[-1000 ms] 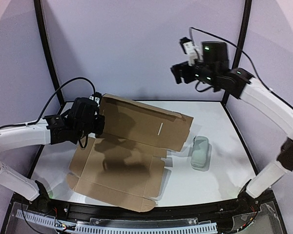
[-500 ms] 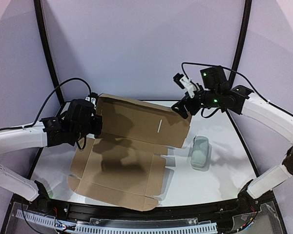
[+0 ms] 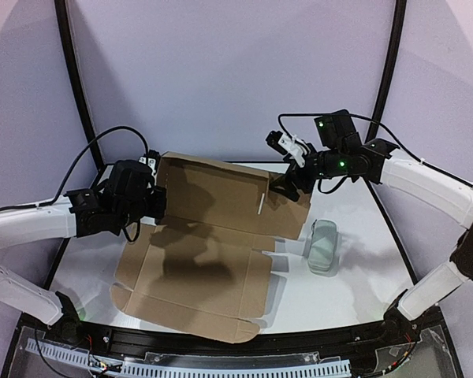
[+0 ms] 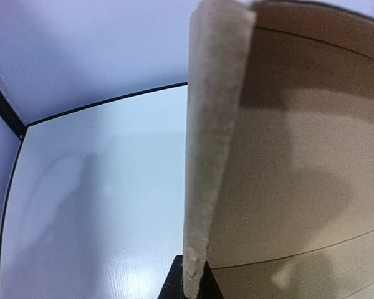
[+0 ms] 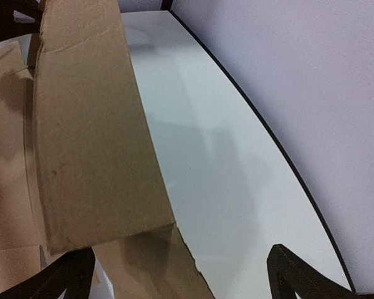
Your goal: Fold the paper box
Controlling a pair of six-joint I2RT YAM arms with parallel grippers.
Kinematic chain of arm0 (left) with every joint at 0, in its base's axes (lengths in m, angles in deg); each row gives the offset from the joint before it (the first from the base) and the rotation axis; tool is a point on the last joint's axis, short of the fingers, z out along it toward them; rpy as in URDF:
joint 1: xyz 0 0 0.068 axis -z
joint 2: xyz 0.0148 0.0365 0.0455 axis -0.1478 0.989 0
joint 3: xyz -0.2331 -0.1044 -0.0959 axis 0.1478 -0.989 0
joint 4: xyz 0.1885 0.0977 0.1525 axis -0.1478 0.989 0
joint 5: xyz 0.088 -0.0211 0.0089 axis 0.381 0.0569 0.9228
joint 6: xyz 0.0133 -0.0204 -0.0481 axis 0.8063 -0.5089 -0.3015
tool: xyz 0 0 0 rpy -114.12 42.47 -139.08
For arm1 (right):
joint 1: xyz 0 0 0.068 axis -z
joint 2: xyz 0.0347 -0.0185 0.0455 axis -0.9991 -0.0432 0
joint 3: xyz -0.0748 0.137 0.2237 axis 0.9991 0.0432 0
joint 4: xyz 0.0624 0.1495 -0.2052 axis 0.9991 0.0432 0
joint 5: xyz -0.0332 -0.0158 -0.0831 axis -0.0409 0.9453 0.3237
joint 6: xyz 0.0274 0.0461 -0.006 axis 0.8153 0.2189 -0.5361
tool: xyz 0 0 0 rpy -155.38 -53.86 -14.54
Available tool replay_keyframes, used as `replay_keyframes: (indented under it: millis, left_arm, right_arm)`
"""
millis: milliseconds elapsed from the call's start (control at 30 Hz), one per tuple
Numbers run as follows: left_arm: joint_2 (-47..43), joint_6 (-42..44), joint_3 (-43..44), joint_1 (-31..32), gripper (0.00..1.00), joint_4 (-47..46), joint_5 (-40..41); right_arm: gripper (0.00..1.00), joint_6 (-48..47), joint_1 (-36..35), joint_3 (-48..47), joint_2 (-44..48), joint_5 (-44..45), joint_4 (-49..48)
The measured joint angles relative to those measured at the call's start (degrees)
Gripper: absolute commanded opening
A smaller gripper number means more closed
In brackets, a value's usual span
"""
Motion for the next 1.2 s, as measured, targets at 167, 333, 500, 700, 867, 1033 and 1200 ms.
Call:
replay_keyframes:
  millis: [167, 333, 500, 700, 867, 1033, 1200]
  left_arm:
    - [0.0, 1.18, 0.0, -0.11, 0.01, 0.07, -4.31]
    - [0.44, 1.29, 0.0, -0.7, 0.01, 0.35, -5.22]
    - [0.76, -0.33, 0.0, -0.7, 0.01, 0.28, -3.17]
    - [1.07, -4.63, 0.2, -0.22, 0.01, 0.2, 2.14]
    - [1.14, -8.92, 0.2, -0.04, 0.01, -0.31, 6.97]
    - [1.01, -12.2, 0.2, -0.04, 0.01, -1.95, 10.1]
    - [-1.51, -14.1, -0.17, -0.17, 0.01, -3.72, 8.87]
  right_arm:
    - [0.96, -0.17, 0.0, 0.28, -1.4, -0.13, -5.09]
    - [0.96, 1.42, 0.44, 1.31, -2.45, 0.17, -11.02]
    - [0.98, 2.73, 0.37, 2.71, -2.56, 2.01, -15.08]
    - [0.98, 6.16, 0.28, 6.75, 0.33, 8.7, -18.29]
    - [0.98, 11.1, 0.31, 12.35, 8.63, 15.19, -18.71]
    - [0.98, 22.03, 1.4, 19.47, 19.96, 20.55, -18.25]
    - [0.98, 35.63, 6.93, 24.52, 23.96, 16.26, -16.22]
